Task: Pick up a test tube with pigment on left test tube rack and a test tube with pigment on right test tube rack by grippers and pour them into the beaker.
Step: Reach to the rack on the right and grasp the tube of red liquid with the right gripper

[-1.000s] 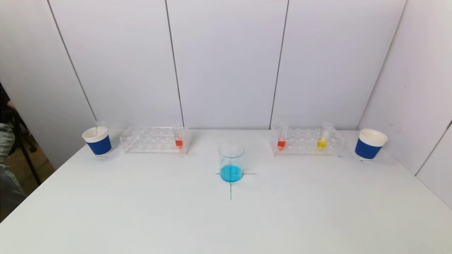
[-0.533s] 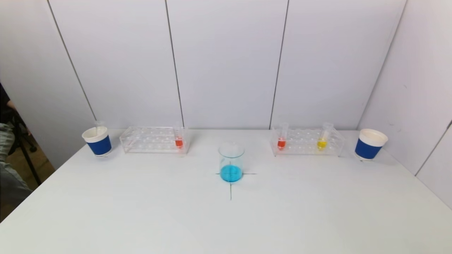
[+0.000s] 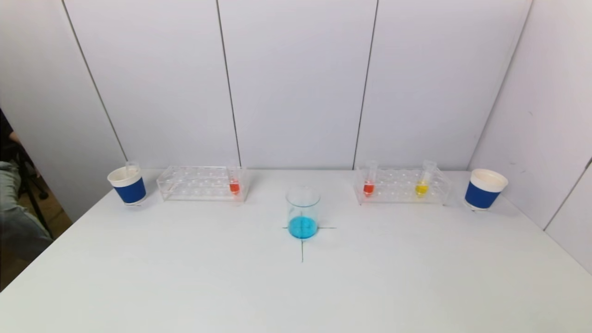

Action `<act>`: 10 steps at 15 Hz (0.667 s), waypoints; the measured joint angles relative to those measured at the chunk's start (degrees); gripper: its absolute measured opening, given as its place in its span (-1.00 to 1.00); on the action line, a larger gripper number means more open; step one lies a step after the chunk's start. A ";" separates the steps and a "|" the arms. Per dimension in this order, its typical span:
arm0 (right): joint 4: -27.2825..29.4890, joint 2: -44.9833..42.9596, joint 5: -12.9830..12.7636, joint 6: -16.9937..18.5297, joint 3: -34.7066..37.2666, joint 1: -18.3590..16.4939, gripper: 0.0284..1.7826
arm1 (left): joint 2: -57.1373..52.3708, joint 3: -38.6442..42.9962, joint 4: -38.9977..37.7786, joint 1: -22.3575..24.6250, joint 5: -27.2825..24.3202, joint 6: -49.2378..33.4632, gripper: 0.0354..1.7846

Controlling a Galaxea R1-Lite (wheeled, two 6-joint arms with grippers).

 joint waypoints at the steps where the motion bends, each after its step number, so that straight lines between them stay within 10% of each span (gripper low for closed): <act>1: 0.00 0.00 0.02 0.00 0.00 0.00 0.99 | 0.00 0.02 0.05 0.00 0.17 -0.84 0.98; 10: -0.01 0.00 0.07 -0.07 0.00 0.00 0.99 | 0.02 0.04 0.17 0.00 0.23 -0.96 0.98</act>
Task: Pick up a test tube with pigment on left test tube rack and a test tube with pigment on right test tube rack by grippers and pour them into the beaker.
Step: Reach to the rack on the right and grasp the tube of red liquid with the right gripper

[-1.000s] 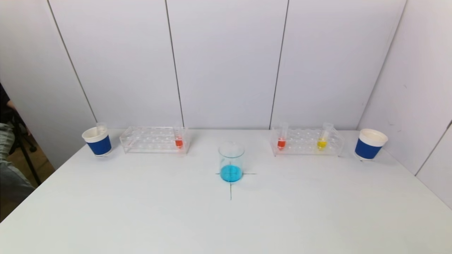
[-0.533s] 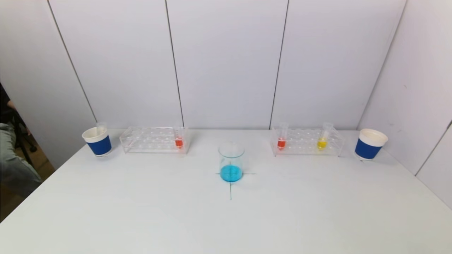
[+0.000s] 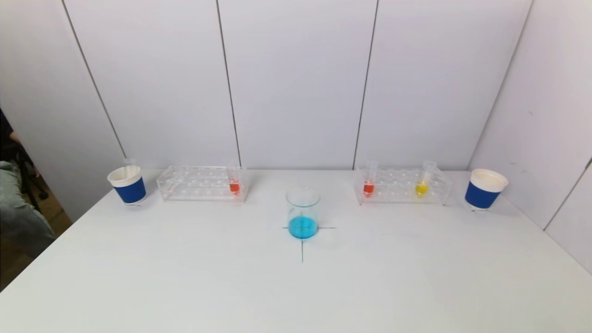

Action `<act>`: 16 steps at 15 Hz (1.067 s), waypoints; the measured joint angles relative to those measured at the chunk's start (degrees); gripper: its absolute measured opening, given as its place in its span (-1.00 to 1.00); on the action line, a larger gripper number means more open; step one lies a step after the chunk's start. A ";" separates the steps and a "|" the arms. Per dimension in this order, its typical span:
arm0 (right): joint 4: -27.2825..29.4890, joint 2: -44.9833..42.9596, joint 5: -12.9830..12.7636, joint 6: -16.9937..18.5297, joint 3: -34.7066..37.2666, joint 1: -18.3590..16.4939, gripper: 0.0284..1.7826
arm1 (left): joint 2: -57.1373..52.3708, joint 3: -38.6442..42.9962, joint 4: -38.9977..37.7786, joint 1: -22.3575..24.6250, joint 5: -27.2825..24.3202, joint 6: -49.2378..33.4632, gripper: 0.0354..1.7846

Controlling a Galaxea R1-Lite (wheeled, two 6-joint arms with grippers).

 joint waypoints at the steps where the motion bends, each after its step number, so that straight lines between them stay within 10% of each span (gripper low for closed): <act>1: -0.07 0.00 -0.02 -0.09 0.00 0.00 0.99 | 0.00 0.00 0.00 0.00 -0.01 0.00 0.98; 16: 7.90 7.29 3.50 -0.63 -17.93 0.11 0.99 | 0.02 0.00 0.02 0.00 -0.01 0.00 0.98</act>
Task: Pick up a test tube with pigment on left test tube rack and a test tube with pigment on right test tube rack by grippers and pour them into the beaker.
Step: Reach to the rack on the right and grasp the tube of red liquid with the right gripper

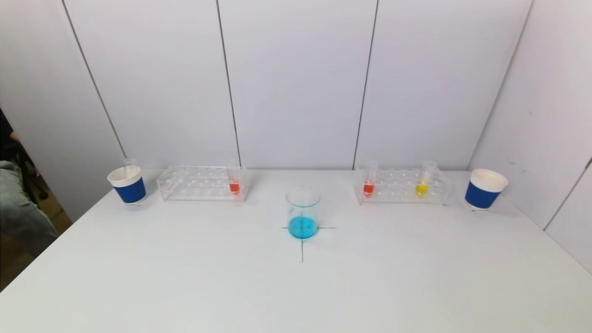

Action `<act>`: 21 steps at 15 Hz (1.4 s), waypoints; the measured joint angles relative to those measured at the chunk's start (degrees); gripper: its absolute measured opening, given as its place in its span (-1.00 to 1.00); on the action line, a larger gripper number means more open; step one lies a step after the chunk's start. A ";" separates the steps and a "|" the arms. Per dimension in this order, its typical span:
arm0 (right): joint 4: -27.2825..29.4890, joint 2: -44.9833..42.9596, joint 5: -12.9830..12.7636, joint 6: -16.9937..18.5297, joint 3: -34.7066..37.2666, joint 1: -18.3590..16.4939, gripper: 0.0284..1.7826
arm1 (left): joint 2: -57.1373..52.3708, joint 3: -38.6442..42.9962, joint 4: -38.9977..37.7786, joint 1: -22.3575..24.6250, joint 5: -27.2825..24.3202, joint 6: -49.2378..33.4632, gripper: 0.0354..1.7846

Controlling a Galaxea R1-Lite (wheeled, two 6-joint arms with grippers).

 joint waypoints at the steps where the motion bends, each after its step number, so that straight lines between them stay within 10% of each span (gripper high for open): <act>1: -0.21 2.26 0.05 0.10 -1.66 0.04 0.99 | 0.00 -0.01 0.00 0.00 0.00 0.00 0.98; 16: -27.14 48.63 -0.59 0.62 -20.37 2.51 0.99 | 0.01 -0.01 0.00 0.02 0.00 0.00 0.98; 21: -31.96 60.11 -6.50 0.41 -24.81 9.12 0.99 | 0.01 -0.01 0.00 0.00 0.00 0.01 0.98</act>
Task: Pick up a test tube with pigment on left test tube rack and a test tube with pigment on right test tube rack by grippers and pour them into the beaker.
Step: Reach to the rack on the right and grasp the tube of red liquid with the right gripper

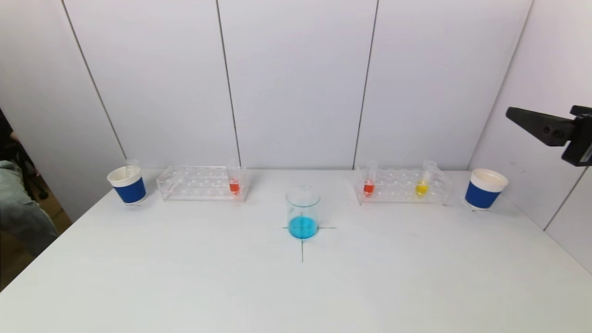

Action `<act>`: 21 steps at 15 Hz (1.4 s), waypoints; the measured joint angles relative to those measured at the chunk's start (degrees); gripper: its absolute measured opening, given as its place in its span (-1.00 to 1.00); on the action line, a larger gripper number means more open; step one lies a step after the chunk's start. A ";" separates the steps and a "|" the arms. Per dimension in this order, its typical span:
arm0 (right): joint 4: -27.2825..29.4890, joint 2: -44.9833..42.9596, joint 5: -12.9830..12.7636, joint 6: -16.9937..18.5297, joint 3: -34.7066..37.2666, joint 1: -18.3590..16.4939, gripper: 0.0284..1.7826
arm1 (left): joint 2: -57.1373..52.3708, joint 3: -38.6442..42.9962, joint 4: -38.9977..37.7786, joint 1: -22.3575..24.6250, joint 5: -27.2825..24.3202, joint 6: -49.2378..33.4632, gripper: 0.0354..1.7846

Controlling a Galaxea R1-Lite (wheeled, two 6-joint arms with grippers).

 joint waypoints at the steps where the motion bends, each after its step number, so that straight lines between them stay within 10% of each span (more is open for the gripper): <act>1: -2.30 2.29 -2.10 -0.12 -0.17 1.94 0.99 | 0.00 0.00 0.00 0.00 0.00 0.00 0.98; 8: -16.18 17.04 -12.11 0.13 0.35 11.58 0.99 | 0.02 0.00 0.00 0.02 0.01 -0.01 0.98; 21: -42.74 42.87 -15.85 1.78 3.39 15.27 0.99 | 0.02 0.00 0.00 0.00 0.00 -0.01 0.98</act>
